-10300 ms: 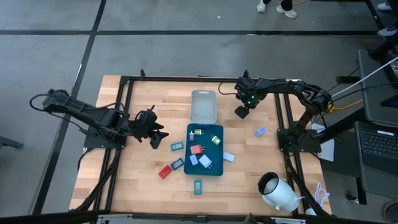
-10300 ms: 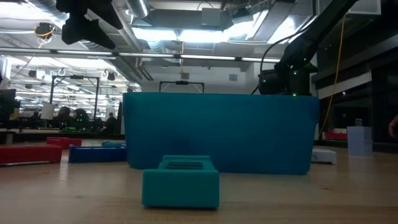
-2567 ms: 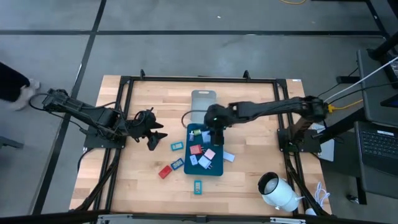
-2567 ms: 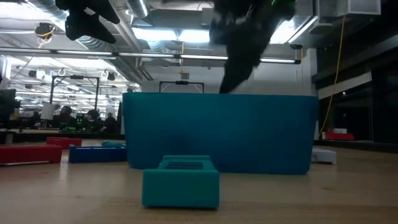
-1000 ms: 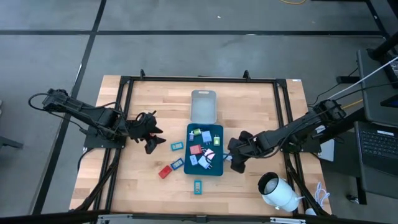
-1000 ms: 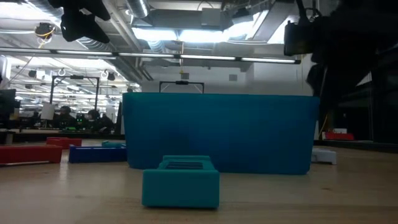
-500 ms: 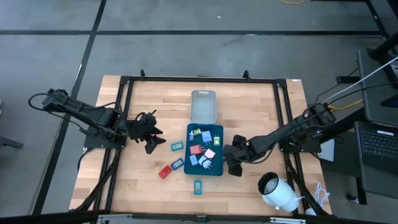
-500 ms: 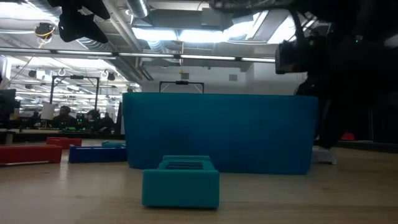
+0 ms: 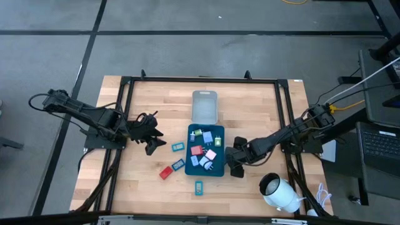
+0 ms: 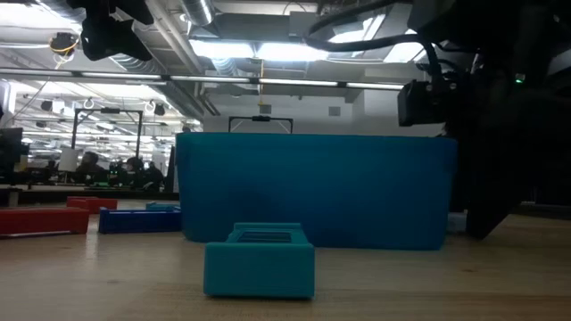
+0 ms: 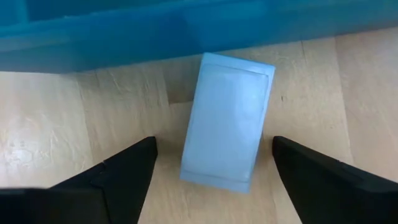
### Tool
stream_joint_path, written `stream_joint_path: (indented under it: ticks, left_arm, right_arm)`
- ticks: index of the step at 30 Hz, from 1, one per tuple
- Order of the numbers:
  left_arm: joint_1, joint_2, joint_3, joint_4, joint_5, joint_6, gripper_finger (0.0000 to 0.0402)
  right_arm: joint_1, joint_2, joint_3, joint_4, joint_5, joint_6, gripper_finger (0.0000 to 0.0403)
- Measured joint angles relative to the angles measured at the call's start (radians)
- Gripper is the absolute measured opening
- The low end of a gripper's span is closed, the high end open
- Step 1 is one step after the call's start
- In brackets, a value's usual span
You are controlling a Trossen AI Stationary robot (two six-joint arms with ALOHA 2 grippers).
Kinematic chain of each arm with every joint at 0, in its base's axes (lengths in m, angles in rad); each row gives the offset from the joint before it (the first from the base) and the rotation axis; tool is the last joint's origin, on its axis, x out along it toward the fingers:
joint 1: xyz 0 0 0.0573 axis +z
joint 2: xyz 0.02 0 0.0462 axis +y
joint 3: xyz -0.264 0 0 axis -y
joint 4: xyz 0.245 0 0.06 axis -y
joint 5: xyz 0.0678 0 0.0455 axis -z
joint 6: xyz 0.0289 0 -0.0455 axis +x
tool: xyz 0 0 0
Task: Pick & Place Office items
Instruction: Put the purple digital clock into the gray bin
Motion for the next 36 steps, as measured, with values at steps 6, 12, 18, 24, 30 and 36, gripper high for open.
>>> stream_joint_path:
  ticks: [6, 12, 18, 24, 30, 36]
  left_arm:
    - [0.0, 0.0, 0.0, 0.0, 0.0, 0.0, 0.0237]
    - [0.0, 0.0, 0.0, 0.0, 0.0, 0.0, 0.0237]
    - [0.0, 0.0, 0.0, 0.0, 0.0, 0.0, 0.0237]
    - [0.0, 0.0, 0.0, 0.0, 0.0, 0.001, 0.0237]
    - [0.0, 0.0, 0.0, -0.002, -0.003, 0.025, 0.0237]
    - [0.0, 0.0, 0.001, -0.061, -0.057, 0.013, 0.0237]
  right_arm:
    - [0.0, 0.002, -0.001, 0.007, 0.011, -0.007, 0.0268]
    - [0.0, 0.003, -0.001, 0.008, 0.009, -0.009, 0.0181]
    - [0.0, 0.003, -0.001, -0.002, 0.004, 0.028, 0.0155]
    - [0.017, -0.042, -0.006, -0.124, 0.021, 0.132, 0.0155]
    - [0.014, -0.195, -0.014, -0.323, 0.076, 0.209, 0.0155]
    - [-0.069, -0.388, 0.021, -0.347, 0.147, 0.196, 0.0155]
